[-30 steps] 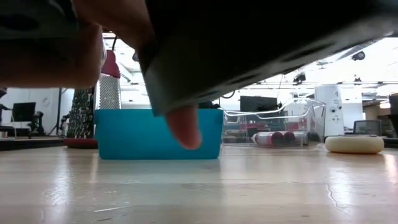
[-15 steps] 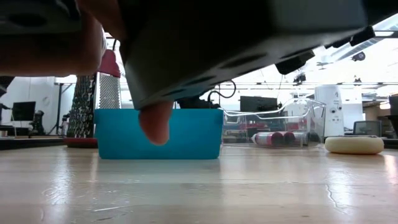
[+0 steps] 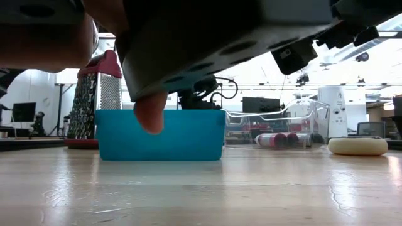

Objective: Pick & Place Food Item
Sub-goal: Put the top black food coloring bottle into the transparent bin

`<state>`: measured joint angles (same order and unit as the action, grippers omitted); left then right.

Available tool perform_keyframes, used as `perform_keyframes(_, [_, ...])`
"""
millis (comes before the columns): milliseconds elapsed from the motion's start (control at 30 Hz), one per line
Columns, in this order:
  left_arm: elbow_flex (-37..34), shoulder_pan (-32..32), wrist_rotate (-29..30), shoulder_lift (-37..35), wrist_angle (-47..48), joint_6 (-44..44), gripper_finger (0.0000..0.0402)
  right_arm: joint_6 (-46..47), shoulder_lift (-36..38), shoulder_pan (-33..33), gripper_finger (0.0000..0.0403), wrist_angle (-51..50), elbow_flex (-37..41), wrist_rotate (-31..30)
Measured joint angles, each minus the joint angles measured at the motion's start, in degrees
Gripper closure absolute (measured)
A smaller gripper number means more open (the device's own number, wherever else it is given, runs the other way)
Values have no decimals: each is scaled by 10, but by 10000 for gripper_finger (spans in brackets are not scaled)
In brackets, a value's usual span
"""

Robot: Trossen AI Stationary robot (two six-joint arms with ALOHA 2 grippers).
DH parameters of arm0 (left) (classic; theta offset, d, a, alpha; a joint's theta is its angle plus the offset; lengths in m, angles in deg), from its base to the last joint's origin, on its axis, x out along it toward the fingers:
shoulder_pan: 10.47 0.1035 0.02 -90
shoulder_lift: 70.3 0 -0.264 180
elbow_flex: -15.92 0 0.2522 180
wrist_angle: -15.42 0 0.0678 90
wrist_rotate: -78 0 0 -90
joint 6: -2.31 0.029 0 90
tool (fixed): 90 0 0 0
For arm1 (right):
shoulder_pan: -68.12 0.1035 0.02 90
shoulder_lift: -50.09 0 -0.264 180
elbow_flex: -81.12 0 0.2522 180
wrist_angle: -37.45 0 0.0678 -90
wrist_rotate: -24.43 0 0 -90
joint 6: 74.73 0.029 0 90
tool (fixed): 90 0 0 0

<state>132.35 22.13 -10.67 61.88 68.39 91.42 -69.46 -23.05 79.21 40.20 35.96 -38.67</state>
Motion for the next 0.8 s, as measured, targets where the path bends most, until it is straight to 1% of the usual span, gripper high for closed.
perform_keyframes(333, [2, 1, 10, -4, 0, -7, 275, -3, 0, 0, 161, 1, 0, 0])
perform_keyframes(800, [2, 7, 15, -53, 8, -60, 275, -8, 0, 0, 161, 5, 0, 0])
